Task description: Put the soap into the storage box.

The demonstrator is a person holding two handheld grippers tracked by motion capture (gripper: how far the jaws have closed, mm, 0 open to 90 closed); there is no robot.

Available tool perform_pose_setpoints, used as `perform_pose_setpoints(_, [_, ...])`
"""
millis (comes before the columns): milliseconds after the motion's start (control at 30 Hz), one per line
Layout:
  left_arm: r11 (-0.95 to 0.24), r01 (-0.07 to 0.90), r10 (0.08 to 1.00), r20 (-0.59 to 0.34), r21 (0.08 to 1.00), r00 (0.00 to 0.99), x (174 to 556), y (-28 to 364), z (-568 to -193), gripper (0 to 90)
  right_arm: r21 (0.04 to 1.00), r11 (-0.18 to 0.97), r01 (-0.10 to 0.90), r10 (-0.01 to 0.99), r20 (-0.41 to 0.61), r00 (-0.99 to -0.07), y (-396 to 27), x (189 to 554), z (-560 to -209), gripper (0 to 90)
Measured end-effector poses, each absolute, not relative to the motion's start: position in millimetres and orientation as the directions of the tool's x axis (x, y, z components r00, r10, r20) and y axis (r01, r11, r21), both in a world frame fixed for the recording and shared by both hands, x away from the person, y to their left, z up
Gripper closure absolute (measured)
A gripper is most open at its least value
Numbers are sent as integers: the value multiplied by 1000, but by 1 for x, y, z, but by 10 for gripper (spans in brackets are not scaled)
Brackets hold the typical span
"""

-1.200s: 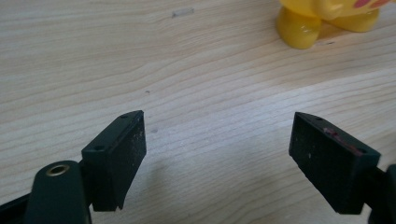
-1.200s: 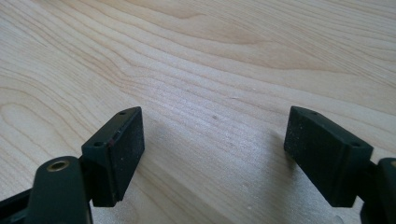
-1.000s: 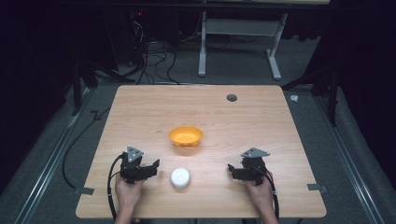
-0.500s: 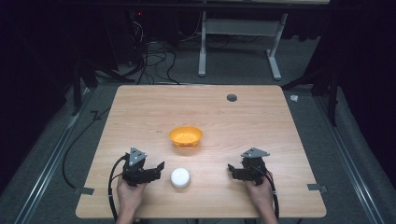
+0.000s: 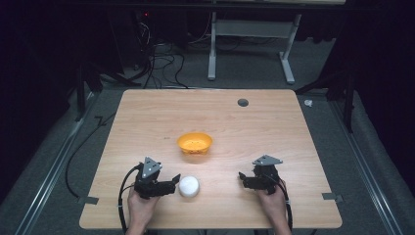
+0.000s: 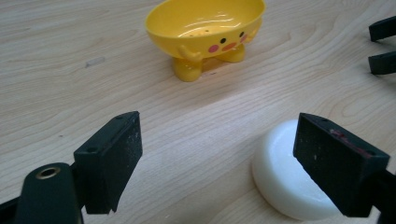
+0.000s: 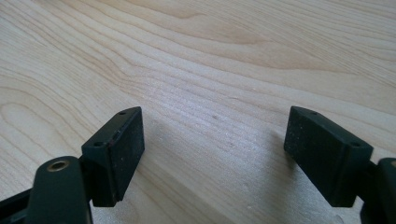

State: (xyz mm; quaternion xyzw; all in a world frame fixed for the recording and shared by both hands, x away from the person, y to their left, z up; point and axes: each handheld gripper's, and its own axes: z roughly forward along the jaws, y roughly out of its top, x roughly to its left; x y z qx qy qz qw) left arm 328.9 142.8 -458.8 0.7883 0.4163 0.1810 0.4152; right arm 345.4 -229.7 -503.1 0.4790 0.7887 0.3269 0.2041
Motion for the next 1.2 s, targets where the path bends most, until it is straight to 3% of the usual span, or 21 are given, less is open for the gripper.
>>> perform_pose_setpoints(733, [-397,500,726,-69,770,684,319,107,-466,141,711,325,624,891,-9,-453,-230,346,-503,215])
perform_pose_setpoints(1200, [-415,510,720,-71,753,690,316,95,-476,134,711,323,625,893,-9,-451,-230,346,-503,216])
